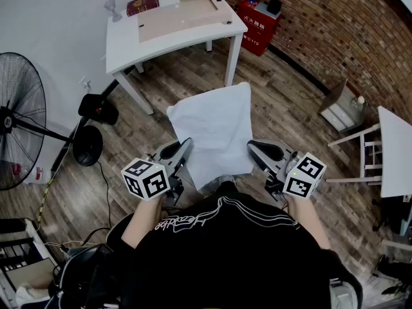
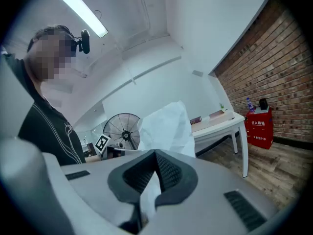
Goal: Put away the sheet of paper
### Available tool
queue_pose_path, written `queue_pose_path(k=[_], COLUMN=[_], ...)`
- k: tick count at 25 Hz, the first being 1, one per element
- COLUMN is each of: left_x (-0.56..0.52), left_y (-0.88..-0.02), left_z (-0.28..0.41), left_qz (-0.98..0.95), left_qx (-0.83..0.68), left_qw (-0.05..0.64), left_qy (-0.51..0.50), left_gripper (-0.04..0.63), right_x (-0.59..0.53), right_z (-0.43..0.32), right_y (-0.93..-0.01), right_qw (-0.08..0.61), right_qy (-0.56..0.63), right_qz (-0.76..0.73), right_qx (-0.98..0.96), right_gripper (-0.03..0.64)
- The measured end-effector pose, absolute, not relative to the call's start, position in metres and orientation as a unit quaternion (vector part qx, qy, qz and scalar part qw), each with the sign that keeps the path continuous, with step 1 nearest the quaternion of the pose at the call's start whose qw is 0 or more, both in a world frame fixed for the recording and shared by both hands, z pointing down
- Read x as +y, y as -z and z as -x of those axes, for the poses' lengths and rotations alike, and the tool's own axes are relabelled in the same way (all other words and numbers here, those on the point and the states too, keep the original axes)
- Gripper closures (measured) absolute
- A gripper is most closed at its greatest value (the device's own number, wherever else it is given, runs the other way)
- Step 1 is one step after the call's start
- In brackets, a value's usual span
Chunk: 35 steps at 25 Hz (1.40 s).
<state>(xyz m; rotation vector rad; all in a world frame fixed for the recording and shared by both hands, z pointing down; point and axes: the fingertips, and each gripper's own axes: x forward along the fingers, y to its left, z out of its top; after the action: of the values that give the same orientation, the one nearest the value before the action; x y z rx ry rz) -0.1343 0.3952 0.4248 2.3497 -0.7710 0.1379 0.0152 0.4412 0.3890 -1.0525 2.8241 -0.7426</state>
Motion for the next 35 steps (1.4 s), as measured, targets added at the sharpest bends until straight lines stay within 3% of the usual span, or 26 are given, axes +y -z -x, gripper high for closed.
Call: queue_pose_path(k=[22,35], left_x=[0.289,0.245], left_y=[-0.400,-0.415], left_z=[0.009,0.008], left_qz=[-0.904,-0.895], left_qx=[-0.306,-0.317], left_qw=[0.293,0.309], left_qy=[-0.055,-0.051], left_gripper=[0.563,0.563], right_x=[0.339,0.301], right_z=[-0.141,-0.136], right_y=[-0.372,-0.383], right_qw=[0.037,0.035], right_qy=[0.196,0.200], right_qz=[0.343,0.329], right_qx=[0.918,0.922], right_gripper=[0.616,0.615])
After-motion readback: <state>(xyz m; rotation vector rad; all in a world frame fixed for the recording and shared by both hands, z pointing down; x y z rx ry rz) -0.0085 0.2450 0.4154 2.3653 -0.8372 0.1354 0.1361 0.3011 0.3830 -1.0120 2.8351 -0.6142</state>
